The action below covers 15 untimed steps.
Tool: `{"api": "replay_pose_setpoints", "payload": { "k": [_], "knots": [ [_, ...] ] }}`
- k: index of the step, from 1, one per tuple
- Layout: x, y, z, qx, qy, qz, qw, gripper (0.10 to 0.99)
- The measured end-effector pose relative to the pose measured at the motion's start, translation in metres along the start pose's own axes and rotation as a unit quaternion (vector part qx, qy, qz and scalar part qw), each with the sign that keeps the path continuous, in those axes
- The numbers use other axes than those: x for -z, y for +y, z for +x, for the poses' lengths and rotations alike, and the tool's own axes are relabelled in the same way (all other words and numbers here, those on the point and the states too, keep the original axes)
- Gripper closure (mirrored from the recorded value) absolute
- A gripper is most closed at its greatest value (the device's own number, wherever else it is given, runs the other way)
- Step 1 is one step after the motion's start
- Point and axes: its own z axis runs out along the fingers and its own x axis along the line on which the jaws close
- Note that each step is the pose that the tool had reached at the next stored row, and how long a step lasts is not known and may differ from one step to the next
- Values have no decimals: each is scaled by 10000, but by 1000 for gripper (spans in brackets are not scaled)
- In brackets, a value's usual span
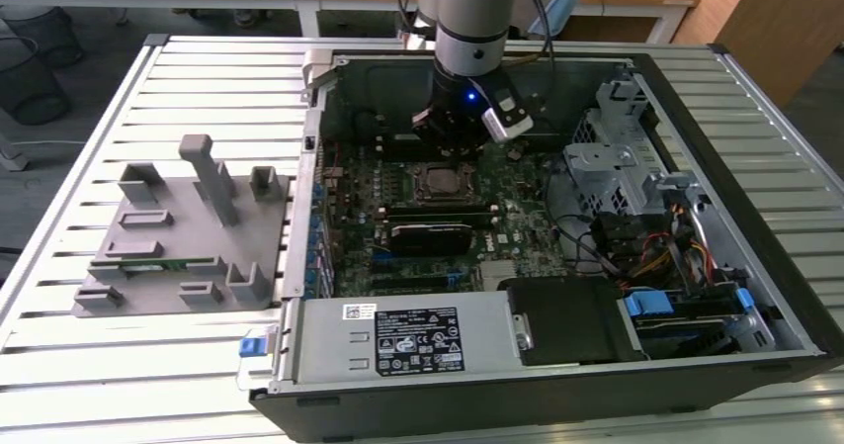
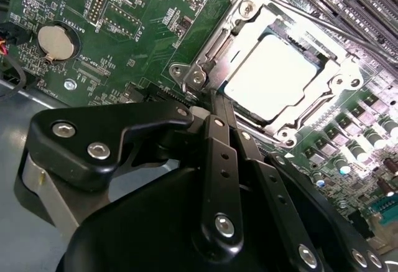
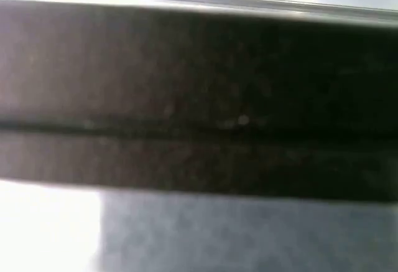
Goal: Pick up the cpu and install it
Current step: 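Install the first cpu locking lever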
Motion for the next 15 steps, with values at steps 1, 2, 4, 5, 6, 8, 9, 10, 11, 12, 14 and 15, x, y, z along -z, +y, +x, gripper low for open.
{"api": "replay_pose_setpoints", "payload": {
  "k": [1, 2, 4, 5, 6, 8, 9, 10, 11, 12, 14, 15],
  "knots": [
    [-4, 2, -1, 0, 0, 0, 10000, 980],
    [-7, 5, -3, 0, 0, -1, 10000, 980],
    [-11, 9, -4, 1, -1, -6, 10000, 980],
    [-12, 10, -5, 3, -1, -15, 10000, 980],
    [-11, 11, -5, 5, -1, -28, 10000, 980],
    [-7, 9, -3, 10, -1, -66, 10000, 980],
    [-7, 10, -3, 12, -2, -90, 10000, 980],
    [-7, 10, -3, 14, -3, -114, 9999, 980],
    [-6, 11, -3, 15, -3, -135, 9999, 980],
    [-6, 11, -3, 16, -4, -154, 9999, 980],
    [-13, 16, -5, 18, -11, -204, 9998, 980],
    [-15, 18, -6, 19, -14, -228, 9997, 980]
  ]
}}
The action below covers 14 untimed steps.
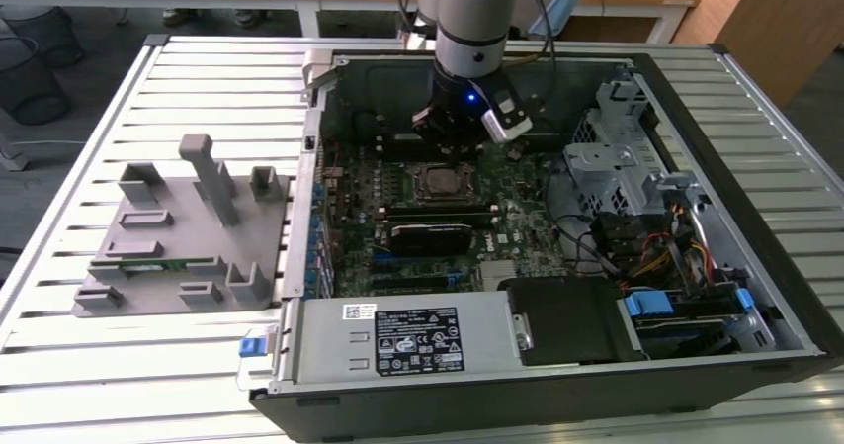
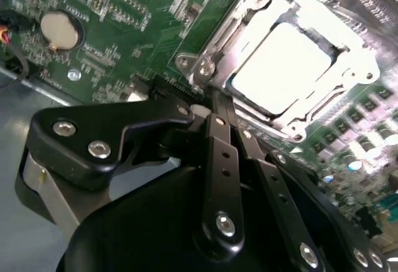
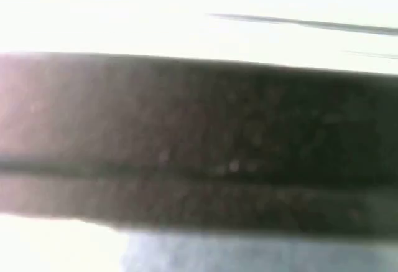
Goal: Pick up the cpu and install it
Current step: 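Install the first cpu locking lever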
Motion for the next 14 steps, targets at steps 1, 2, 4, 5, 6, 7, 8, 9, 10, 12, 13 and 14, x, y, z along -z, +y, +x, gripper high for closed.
{"api": "replay_pose_setpoints", "payload": {
  "k": [1, 2, 4, 5, 6, 7, 8, 9, 10, 12, 13, 14],
  "knots": [
    [1, -1, 0, 1, -1, -26, 10000, 980],
    [2, 0, 0, 1, -2, -47, 10000, 980],
    [11, 4, -1, 2, -8, -75, 10000, 980],
    [21, 7, -3, 2, -10, -82, 10000, 980],
    [42, 7, -3, 2, -7, -79, 10000, 980],
    [67, 7, -2, 2, -4, -73, 10000, 980],
    [89, 9, -2, 3, -5, -74, 10000, 980],
    [111, 11, -3, 3, -5, -73, 10000, 980],
    [128, 12, -3, 3, -4, -73, 10000, 980],
    [133, 11, -3, 4, -5, -74, 10000, 980],
    [135, 6, -3, 4, -4, -73, 10000, 980],
    [135, 0, -3, 4, -4, -73, 10000, 980]
  ]
}}
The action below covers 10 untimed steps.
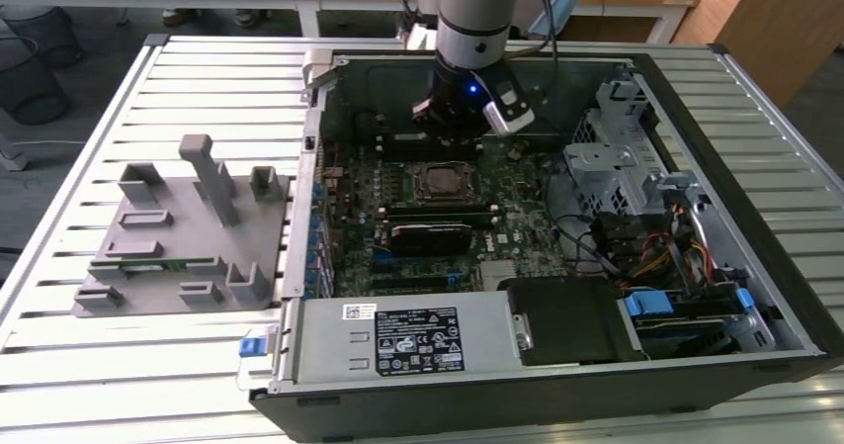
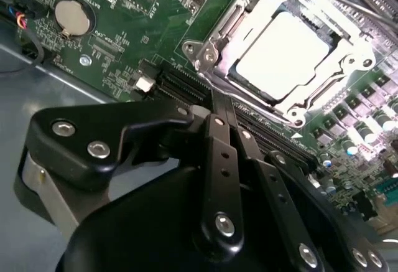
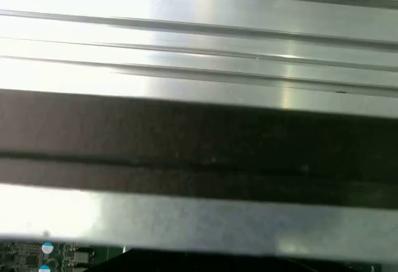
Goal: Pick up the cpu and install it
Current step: 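Install the first cpu locking lever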
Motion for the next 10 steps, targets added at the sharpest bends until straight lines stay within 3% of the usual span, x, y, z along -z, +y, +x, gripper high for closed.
{"api": "replay_pose_setpoints", "payload": {
  "k": [10],
  "knots": [
    [7, -69, 3, -1, 0, 0, 10000, 980]
  ]
}}
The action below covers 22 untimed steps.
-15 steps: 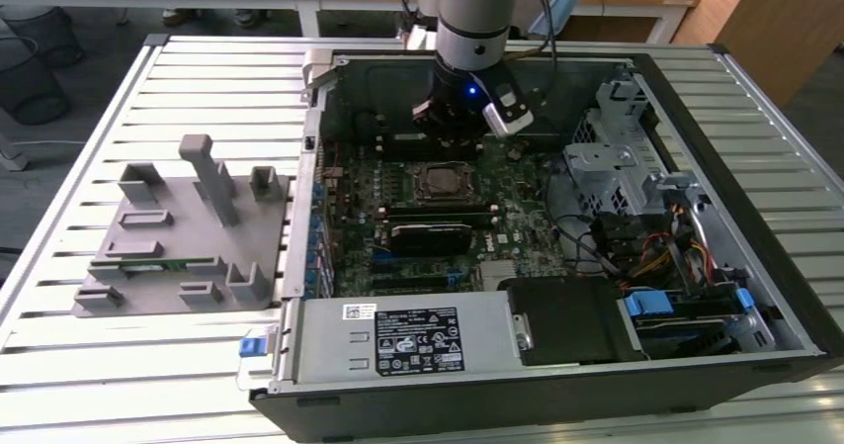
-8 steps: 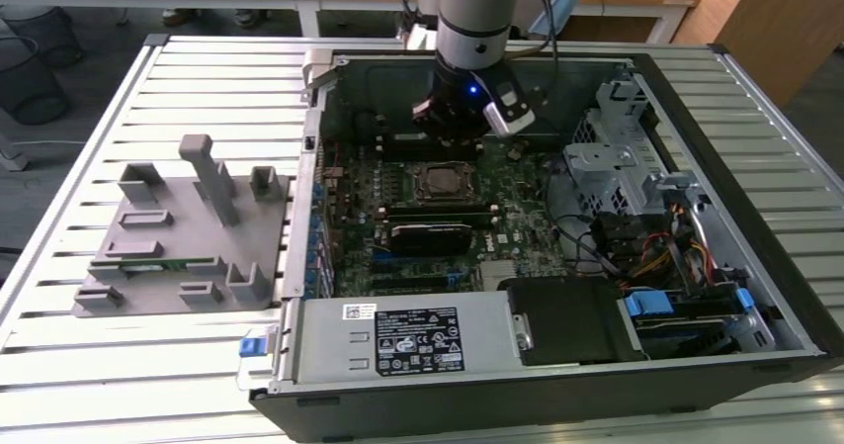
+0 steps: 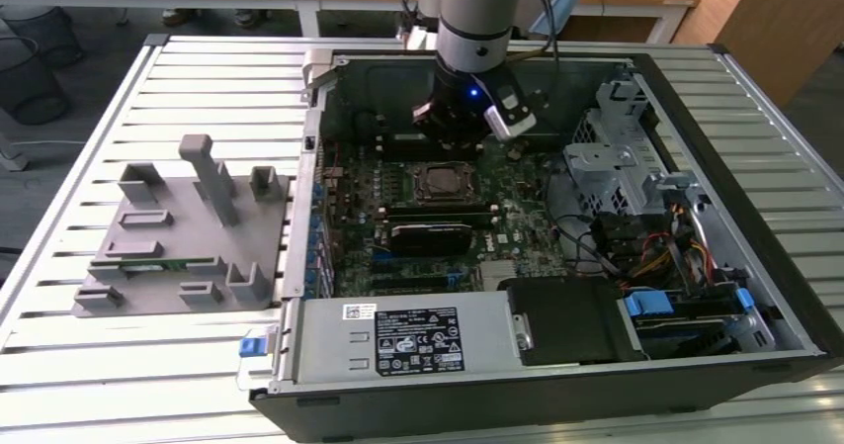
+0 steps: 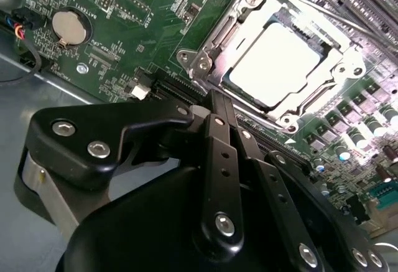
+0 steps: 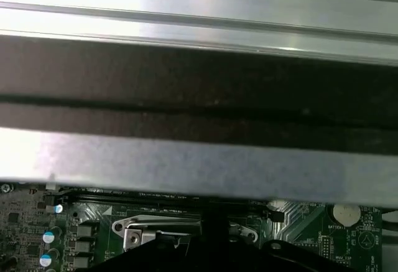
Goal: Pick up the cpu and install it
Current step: 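Install the first cpu locking lever, then install the second cpu locking lever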
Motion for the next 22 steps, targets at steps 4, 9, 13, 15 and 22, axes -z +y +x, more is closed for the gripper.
{"api": "replay_pose_setpoints", "payload": {
  "k": [4, 9, 13, 15, 22],
  "knots": [
    [2, -17, 1, 0, 0, 0, 10000, 980],
    [4, -37, 2, 0, 0, 0, 10000, 980],
    [7, -60, 3, 0, 0, 0, 10000, 980],
    [8, -74, 4, 0, 0, 0, 10000, 980],
    [12, -115, 6, 0, 0, 0, 10000, 980]
  ]
}}
